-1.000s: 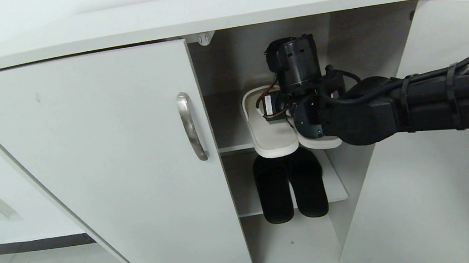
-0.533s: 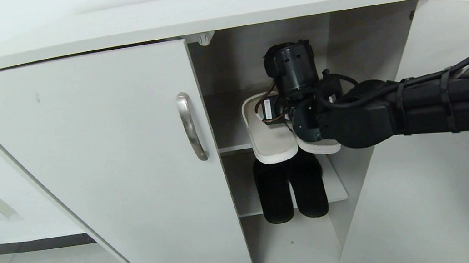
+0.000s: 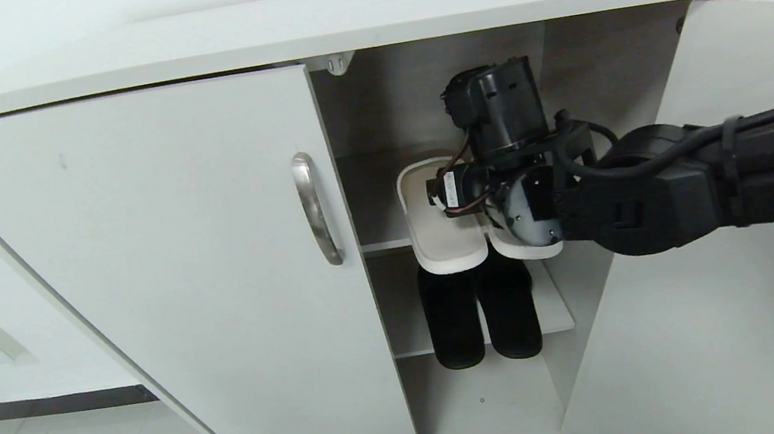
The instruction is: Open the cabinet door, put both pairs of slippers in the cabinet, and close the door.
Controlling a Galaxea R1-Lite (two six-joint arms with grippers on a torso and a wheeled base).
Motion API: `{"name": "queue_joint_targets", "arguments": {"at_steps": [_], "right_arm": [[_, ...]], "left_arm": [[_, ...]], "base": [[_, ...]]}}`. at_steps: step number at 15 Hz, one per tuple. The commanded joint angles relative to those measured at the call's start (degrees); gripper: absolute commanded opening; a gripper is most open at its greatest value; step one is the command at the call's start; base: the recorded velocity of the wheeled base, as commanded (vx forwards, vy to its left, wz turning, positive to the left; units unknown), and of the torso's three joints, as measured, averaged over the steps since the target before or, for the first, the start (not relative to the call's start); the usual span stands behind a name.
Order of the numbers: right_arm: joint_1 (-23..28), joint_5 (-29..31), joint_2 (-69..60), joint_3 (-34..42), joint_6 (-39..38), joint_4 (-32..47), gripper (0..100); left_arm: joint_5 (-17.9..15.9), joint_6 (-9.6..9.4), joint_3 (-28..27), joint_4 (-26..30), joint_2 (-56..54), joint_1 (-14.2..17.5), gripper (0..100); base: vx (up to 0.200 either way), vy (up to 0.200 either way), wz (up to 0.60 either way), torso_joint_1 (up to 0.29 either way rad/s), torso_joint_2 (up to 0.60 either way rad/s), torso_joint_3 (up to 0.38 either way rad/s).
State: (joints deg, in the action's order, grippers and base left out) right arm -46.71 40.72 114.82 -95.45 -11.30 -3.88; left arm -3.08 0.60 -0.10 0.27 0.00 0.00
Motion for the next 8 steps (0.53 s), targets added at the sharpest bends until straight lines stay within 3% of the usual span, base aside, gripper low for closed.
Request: {"name": "queue_joint_targets", "arguments": {"at_steps": [1, 8], "right_arm": [[-2.5, 0.2, -7.8, 5.5, -0.7, -0.5, 100], [-9.2, -2.1, -23.9, 27.9, -4.7, -4.2, 100]], "left_arm": [[0.0, 0.02, 0.0, 0.0, 0.0, 0.0, 0], [0.0, 0.02, 0.1, 0.0, 0.0, 0.0, 0]], "base": [[0.000, 0.000, 0.00, 0.000, 0.00, 0.000], [0.000, 0.000, 0.00, 0.000, 0.00, 0.000]]}}
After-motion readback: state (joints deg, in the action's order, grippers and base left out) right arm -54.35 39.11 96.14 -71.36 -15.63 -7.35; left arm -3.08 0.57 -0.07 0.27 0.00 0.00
